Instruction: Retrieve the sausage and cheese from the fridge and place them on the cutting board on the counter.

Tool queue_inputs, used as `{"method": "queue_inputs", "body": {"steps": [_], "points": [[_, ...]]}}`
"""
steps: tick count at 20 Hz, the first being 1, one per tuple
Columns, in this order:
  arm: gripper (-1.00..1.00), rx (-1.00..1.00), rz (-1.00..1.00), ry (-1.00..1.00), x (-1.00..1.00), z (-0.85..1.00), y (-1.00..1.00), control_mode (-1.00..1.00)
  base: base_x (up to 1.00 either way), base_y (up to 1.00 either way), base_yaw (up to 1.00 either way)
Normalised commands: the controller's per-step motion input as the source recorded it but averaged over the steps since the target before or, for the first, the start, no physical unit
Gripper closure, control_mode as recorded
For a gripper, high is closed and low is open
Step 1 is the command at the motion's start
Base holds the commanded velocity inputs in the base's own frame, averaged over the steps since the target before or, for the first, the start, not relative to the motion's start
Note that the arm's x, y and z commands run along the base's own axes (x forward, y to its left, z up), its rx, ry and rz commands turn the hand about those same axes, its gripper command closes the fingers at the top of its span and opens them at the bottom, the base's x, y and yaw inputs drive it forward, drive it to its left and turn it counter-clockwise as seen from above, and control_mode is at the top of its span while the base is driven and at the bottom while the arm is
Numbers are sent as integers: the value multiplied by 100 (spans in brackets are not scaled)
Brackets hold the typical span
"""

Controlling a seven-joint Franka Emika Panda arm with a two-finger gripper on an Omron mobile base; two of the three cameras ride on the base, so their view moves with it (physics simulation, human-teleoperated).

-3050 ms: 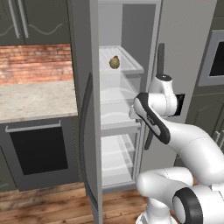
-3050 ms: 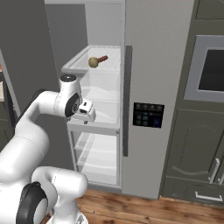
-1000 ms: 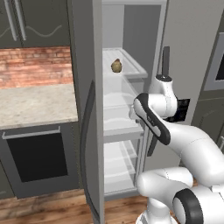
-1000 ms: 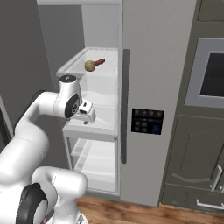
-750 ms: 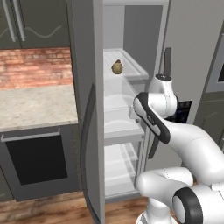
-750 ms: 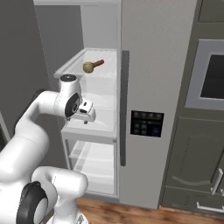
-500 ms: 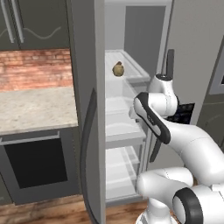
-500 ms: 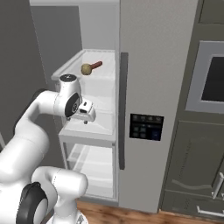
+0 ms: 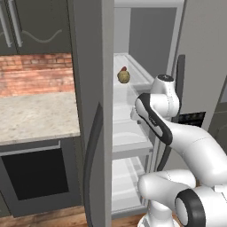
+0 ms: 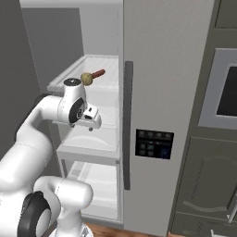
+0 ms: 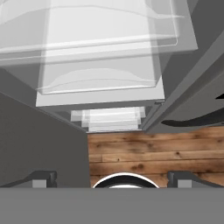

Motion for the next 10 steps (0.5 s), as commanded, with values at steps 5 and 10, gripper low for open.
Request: {"method": "queue_inputs", "body": {"steps": [5, 10], "points": [[-100, 0, 0, 0, 0, 0, 0, 100, 3, 0, 0], [-100, 0, 0, 0, 0, 0, 0, 100, 0, 0, 0]]}}
